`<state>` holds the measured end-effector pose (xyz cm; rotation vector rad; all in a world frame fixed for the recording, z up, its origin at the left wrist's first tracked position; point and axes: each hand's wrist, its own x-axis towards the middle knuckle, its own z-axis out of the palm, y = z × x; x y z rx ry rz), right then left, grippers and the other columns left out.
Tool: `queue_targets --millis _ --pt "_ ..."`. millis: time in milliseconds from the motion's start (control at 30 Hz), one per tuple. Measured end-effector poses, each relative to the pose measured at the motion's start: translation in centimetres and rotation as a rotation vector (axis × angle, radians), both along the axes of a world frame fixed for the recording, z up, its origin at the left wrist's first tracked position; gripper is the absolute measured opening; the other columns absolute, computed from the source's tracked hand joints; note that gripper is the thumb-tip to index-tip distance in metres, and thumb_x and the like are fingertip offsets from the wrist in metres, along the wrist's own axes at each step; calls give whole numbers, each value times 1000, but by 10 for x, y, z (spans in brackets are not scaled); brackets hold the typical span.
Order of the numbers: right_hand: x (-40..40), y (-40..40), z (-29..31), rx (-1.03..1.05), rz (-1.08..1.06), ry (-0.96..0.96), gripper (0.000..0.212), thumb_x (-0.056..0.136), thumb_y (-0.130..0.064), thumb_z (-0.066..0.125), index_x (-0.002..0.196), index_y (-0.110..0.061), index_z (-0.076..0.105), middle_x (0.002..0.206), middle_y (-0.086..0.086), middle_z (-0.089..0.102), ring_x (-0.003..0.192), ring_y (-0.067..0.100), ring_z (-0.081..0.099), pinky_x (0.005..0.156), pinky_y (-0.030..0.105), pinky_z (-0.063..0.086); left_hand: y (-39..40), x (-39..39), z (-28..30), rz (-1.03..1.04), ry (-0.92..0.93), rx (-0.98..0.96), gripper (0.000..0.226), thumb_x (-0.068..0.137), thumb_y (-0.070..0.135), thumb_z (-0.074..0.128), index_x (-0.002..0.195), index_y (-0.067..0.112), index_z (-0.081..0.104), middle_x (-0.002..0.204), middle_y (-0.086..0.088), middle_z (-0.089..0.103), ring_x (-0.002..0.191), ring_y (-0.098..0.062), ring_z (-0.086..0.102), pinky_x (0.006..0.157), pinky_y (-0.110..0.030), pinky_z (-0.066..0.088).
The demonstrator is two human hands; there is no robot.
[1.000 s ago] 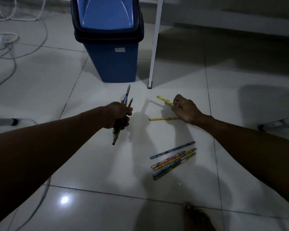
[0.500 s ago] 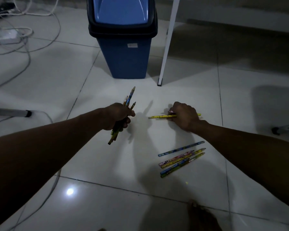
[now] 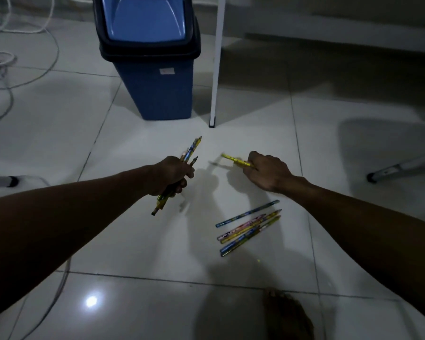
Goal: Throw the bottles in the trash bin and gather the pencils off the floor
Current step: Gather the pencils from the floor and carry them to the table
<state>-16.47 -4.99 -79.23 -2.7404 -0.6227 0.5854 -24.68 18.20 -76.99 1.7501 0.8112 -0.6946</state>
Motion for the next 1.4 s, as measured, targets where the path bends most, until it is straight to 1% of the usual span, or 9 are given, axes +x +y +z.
queue_targets --millis 200,267,400,533,633,733,867,1033,1400 --pt "-11 -48 3 -126 -199 90 22 77 -32 69 76 -15 55 76 3 56 74 26 57 59 26 39 -19 4 -5 -161 28 22 33 88 29 65 68 11 46 54 -5 41 43 -16 35 46 -23 30" --pt "-16 -61 0 -23 -423 168 22 79 -27 70 74 -14 54 72 3 53 69 25 55 55 23 40 -28 5 -5 -214 -4 29 38 85 29 70 66 11 42 53 -6 41 41 -16 35 45 -23 30" --pt "-26 -73 -6 286 -795 375 28 88 -21 67 65 -7 57 53 6 49 36 16 40 31 13 27 -56 11 -10 -341 -105 29 42 86 32 69 63 13 39 51 -7 39 35 -15 34 42 -22 28" --pt "-39 -80 -12 453 -978 522 35 96 -23 58 65 -8 54 51 5 37 24 10 25 36 12 21 -95 23 -19 -578 -243 153 38 86 43 65 69 11 54 59 -3 51 47 -18 49 46 -23 37" --pt "-52 -86 -13 515 -1034 570 24 96 -20 58 75 -7 54 50 5 32 27 10 23 40 13 19 -125 27 -27 -762 -370 332 37 83 45 68 80 10 57 79 -9 60 86 -29 63 63 -26 41" --pt "-63 -95 -15 561 -1083 559 17 92 -15 61 81 -9 51 51 5 32 37 12 24 44 17 19 -151 30 -34 -764 -411 400 55 79 45 71 113 4 56 113 -16 61 103 -30 60 74 -32 47" --pt "-74 -105 -13 572 -1139 554 24 90 -13 63 74 -11 46 51 6 33 38 13 25 43 17 21 -172 31 -40 -836 -386 472 66 77 49 71 122 6 49 122 -17 53 108 -32 57 75 -32 44" --pt "-78 -117 -13 575 -1171 555 19 90 -12 63 79 -9 48 51 5 32 36 13 24 44 18 20 -178 30 -49 -887 -318 499 47 83 28 67 120 5 49 125 -16 53 110 -34 57 72 -31 42" --pt "-74 -82 -26 518 -1100 557 29 84 -14 69 68 -11 45 54 7 37 35 12 27 38 13 21 -159 39 -29 -832 -340 506 28 90 18 51 113 2 52 123 -21 57 108 -37 60 82 -35 48"
